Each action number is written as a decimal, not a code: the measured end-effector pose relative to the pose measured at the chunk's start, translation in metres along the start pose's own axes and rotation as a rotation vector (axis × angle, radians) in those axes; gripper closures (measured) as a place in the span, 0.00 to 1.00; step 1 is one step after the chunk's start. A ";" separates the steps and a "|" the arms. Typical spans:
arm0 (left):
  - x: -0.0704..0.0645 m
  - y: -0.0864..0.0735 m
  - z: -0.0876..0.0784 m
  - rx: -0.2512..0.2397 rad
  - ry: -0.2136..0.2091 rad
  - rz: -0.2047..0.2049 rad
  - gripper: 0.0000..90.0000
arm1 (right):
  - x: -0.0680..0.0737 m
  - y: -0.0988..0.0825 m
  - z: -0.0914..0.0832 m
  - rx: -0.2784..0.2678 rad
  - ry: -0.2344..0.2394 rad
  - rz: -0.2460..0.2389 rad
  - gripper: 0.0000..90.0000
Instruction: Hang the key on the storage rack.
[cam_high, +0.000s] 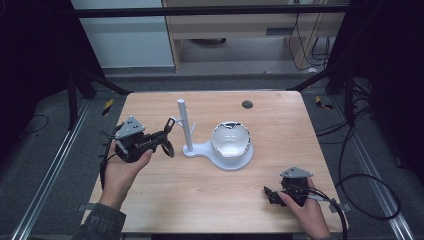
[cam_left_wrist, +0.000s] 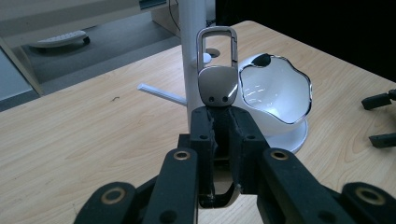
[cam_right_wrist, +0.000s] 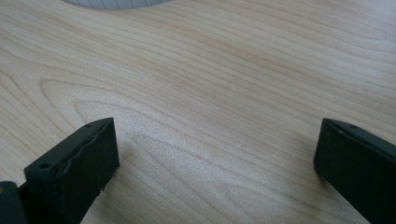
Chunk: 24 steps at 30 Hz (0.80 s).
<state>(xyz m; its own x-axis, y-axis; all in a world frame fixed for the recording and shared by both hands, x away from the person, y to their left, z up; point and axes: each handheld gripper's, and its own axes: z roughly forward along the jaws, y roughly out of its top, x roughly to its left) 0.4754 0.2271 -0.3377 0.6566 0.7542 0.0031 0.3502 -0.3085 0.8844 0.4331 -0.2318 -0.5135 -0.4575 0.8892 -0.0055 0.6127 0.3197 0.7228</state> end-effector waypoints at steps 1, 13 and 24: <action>0.000 0.000 0.001 0.001 0.003 0.000 0.89 | 0.000 0.000 0.000 0.000 0.000 0.000 0.00; 0.005 -0.006 0.013 0.023 0.002 -0.013 0.89 | 0.000 0.000 0.000 0.000 0.000 0.000 0.00; 0.005 -0.006 0.025 0.027 0.001 -0.021 0.89 | 0.000 0.000 0.000 0.000 -0.002 -0.001 0.00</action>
<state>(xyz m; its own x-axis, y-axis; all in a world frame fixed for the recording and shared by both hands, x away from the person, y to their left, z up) 0.4930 0.2181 -0.3551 0.6483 0.7612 -0.0146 0.3814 -0.3082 0.8715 0.4332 -0.2319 -0.5136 -0.4573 0.8893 -0.0076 0.6122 0.3209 0.7227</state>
